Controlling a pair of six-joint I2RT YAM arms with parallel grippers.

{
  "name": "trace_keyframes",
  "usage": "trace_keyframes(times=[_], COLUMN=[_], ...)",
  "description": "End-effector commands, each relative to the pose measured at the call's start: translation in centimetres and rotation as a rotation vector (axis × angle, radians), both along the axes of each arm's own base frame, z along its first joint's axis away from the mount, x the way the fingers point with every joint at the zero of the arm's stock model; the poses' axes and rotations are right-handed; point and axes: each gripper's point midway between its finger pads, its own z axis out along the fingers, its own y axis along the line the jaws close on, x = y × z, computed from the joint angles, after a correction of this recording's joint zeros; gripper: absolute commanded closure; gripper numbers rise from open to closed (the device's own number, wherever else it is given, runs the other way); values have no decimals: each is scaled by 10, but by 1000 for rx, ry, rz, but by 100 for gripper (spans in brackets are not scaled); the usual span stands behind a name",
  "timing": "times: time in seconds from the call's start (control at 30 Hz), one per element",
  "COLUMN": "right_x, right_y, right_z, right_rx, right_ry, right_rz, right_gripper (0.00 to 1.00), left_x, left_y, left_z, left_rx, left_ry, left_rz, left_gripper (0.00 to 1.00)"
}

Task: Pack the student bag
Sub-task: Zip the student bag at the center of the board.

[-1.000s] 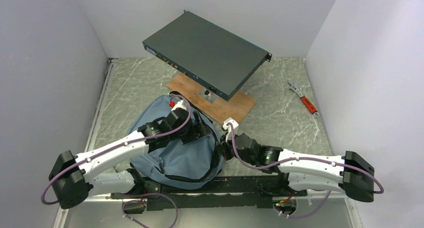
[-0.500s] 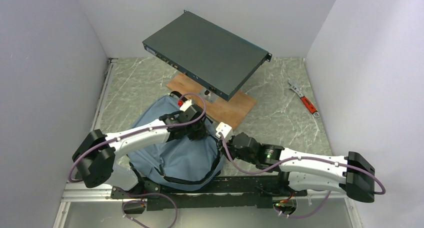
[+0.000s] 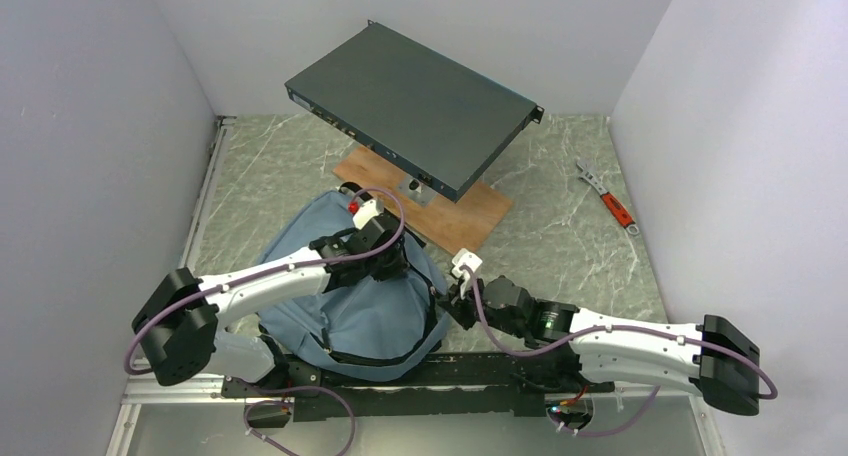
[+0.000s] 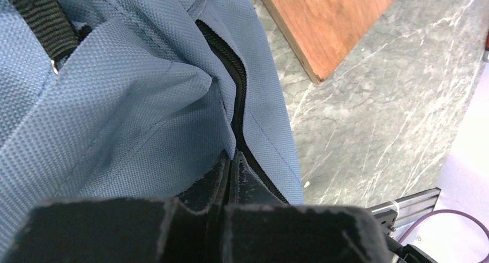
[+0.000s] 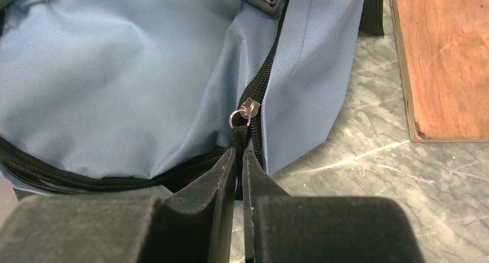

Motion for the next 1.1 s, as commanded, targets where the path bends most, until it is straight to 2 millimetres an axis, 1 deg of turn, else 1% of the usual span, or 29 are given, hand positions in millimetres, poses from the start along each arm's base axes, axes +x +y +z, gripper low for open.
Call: trace_keyframes(times=[0.0, 0.03, 0.13, 0.17, 0.2, 0.23, 0.27, 0.3, 0.37, 0.43, 0.47, 0.57, 0.6, 0.7, 0.77, 0.8, 0.83, 0.9, 0.93, 1.0, 1.03, 1.07], right_x=[1, 1, 3, 4, 6, 8, 10, 13, 15, 14, 13, 8, 6, 4, 4, 5, 5, -1, -5, -19, -29, -42], right_y=[10, 11, 12, 13, 14, 13, 12, 12, 11, 14, 15, 18, 17, 17, 16, 15, 13, 12, 10, 6, 5, 10], right_z=[17, 17, 17, 20, 22, 24, 26, 28, 32, 36, 37, 39, 35, 33, 34, 36, 37, 40, 41, 39, 39, 43], right_rx=[116, 116, 108, 102, 101, 98, 92, 84, 62, 47, 36, -12, -47, -120, -168, -192, -214, -238, -250, -282, -289, -254], right_ry=[18, 18, 16, 14, 12, 8, 5, 6, 8, 6, 3, -34, -45, -98, -133, -150, -163, -171, -163, -131, -122, -122], right_rz=[-14, -14, -18, -20, -26, -38, -53, -67, -84, -70, -57, -5, 18, 82, 117, 127, 141, 194, 222, 283, 334, 385], right_gripper=[93, 100, 100, 100, 100, 100, 100, 100, 100, 100, 100, 100, 100, 100, 100, 100, 100, 100, 100, 100, 100, 100], left_x=[15, 15, 13, 11, 9, 8, 6, 4, 1, -3, -5, -6, -4, 3, 11, 15, 19, 31, 36, 45, 49, 54], left_y=[-1, -2, -6, -9, -9, -9, -10, -10, -14, -21, -24, -31, -32, -31, -30, -30, -29, -21, -17, -7, -2, 4], left_z=[26, 27, 26, 24, 23, 21, 22, 22, 26, 31, 34, 37, 36, 25, 15, 12, 11, 12, 15, 22, 28, 34], left_rx=[-48, -54, -70, -72, -67, -60, -59, -58, -71, -97, -112, -119, -104, -46, -11, 1, 14, 63, 79, 99, 102, 104], left_ry=[-105, -104, -93, -81, -66, -52, -36, -14, 18, 39, 53, 87, 89, 103, 85, 77, 59, 0, -26, -84, -112, -142], left_rz=[17, 14, 2, -14, -17, -17, -17, -14, -17, -35, -40, -35, -32, -8, 6, 12, 12, 35, 49, 74, 97, 119], left_gripper=[100, 100, 100, 99, 90, 79, 65, 55, 42, 34, 32, 31, 31, 32, 36, 40, 49, 78, 85, 94, 98, 100])
